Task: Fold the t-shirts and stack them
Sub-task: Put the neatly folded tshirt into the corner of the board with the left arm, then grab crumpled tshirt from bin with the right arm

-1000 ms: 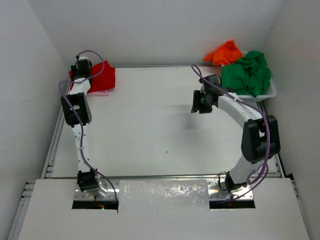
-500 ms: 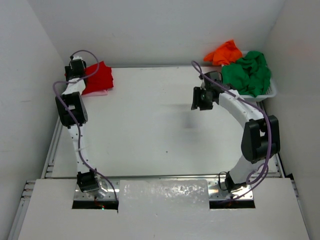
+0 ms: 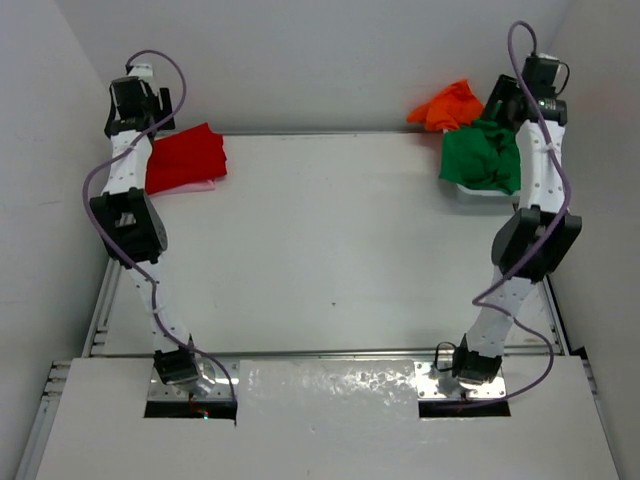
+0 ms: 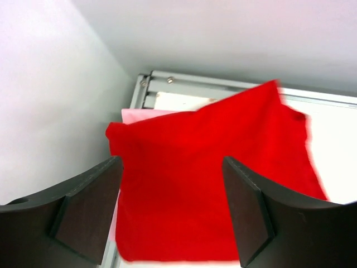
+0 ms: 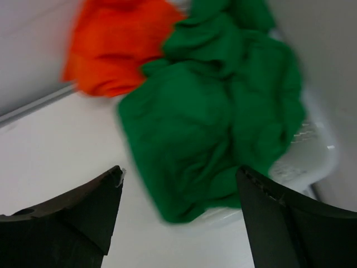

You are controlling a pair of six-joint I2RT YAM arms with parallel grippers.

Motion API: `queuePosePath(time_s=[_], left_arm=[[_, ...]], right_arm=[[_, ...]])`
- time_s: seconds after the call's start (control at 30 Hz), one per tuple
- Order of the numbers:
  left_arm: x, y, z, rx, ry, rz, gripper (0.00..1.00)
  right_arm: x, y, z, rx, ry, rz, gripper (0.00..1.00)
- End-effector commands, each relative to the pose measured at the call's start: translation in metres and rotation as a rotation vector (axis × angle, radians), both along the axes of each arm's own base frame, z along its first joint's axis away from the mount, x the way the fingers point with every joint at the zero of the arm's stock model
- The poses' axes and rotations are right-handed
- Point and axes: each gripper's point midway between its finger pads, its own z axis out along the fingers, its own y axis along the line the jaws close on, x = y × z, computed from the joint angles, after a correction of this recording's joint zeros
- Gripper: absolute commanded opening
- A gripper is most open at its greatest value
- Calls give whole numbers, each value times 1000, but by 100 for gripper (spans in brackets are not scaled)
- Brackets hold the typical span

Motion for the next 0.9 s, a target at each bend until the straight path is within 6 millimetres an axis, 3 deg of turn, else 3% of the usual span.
queuePosePath(time_s=[0.0, 0.07, 0.1, 0.13, 0.17, 0.3, 0.4, 0.43, 0.47, 0.5, 0.53, 0.63, 0.7, 0.8, 0.87], left_arm=[[-19, -44, 53, -25, -28, -141, 70], [-35, -55, 53, -7, 17, -161, 71], [-40, -61, 46, -9, 44, -165, 71], [-46, -65, 53, -14, 44, -169, 71], [-53, -68, 48, -36, 77, -168, 71], [-73, -70, 46, -74, 134, -136, 71], [-87, -75, 46, -102, 160, -128, 71], [-89, -76, 46, -108, 165, -129, 71], [-93, -77, 47, -115, 172, -128, 71], [-96, -78, 49, -122, 171, -125, 71], [-98, -79, 49, -125, 176, -124, 71], [-105, -78, 47, -121, 187, -111, 70], [-109, -77, 46, -113, 194, -102, 70], [-112, -77, 41, -115, 204, -102, 70], [-113, -79, 36, -126, 211, -109, 70]], right_arm=[[5, -64, -53, -116, 143, -149, 81], [18, -87, -82, -159, 174, -169, 86], [25, -88, -93, -161, 178, -145, 87], [31, -90, -104, -163, 181, -123, 89], [41, -92, -127, -175, 197, -98, 91], [51, -101, -182, -195, 268, -94, 90], [56, -95, -210, -171, 295, -38, 77], [56, -92, -212, -162, 295, -30, 62], [55, -88, -220, -141, 296, -7, 53], [56, -84, -214, -137, 279, 13, 45], [51, -80, -221, -127, 291, 30, 30], [51, -80, -204, -140, 262, 40, 0], [51, -81, -189, -149, 238, 32, 0], [55, -79, -139, -155, 140, 27, 0], [55, -78, -116, -146, 90, 7, 0]])
